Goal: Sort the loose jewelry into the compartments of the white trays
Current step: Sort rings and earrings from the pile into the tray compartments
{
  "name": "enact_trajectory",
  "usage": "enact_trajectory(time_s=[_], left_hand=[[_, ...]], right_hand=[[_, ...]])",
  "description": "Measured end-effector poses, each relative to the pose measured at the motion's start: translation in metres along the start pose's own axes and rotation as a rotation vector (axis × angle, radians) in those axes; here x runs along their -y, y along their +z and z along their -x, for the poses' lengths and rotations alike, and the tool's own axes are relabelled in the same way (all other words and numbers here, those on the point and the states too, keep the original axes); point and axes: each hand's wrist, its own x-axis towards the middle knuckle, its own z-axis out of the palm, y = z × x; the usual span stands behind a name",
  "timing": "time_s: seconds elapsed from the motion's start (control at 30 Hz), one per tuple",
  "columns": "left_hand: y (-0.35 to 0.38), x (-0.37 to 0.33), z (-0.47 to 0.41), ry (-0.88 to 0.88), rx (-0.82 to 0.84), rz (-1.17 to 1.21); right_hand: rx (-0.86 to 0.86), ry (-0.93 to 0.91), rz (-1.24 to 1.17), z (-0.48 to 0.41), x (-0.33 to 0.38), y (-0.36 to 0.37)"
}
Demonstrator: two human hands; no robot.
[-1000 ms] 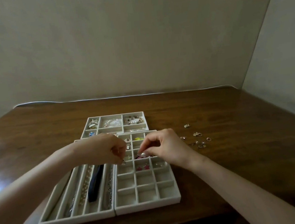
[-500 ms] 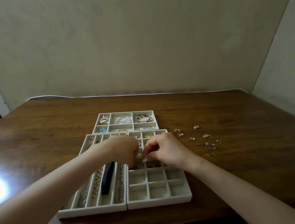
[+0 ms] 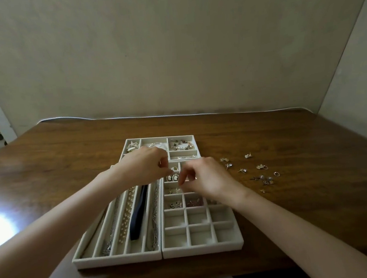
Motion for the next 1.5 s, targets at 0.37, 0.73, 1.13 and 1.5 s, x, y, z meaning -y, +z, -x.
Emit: enact_trajectory(time_s=[0.37, 0.73, 1.13, 1.5], left_hand=[[0.022, -0.030, -0.030, 0.070, -0.029, 0.136], [0.060, -0.066, -0.104, 0.105, -0.139, 0.152], [0.083, -0.083, -0.149, 0.167, 0.048, 0.154], [0.081, -0.077, -0.150, 0.146, 0.095, 0.335]], right_hand=[[-0.121, 0.232, -0.081, 0.009, -0.082, -0.051], [-0.243, 0.406, -0.077, 0.006, -0.166, -0.071], [-0.181, 0.343, 0.072, -0.017, -0.193, -0.052], [-0.223, 0.282, -0.042, -0.011, -0.196, -0.054]])
